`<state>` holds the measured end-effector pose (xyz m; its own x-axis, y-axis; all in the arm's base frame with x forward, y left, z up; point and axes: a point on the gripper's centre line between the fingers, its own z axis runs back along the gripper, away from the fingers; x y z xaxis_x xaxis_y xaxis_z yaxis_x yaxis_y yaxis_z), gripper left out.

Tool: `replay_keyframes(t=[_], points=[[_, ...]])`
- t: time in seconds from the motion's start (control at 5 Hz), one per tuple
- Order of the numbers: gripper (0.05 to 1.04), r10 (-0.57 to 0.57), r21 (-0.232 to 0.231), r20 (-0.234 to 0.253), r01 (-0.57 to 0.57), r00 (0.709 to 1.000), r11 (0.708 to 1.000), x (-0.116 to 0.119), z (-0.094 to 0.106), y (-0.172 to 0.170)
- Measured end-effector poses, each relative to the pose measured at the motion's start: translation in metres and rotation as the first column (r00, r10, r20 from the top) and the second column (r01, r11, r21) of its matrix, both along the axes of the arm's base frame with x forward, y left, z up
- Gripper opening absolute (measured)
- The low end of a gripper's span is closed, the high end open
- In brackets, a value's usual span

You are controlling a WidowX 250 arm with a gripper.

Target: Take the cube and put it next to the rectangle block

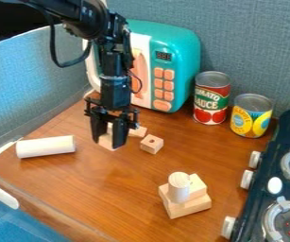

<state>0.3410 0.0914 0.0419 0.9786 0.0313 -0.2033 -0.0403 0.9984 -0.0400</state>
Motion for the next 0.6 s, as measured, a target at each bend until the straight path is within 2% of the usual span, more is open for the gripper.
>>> replay_keyframes(t=[0.2, 0.4, 0.6], points=[[0.57, -0.015, 0.074, 0.011, 0.014, 1.0, 0.997, 0.001, -0.015, 0.01], [0.57, -0.112, 0.182, 0.039, 0.103, 0.993, 0.978, 0.002, -0.034, 0.02], [0.569, -0.195, 0.238, 0.07, 0.173, 0.978, 0.956, 0.001, -0.038, 0.025]])
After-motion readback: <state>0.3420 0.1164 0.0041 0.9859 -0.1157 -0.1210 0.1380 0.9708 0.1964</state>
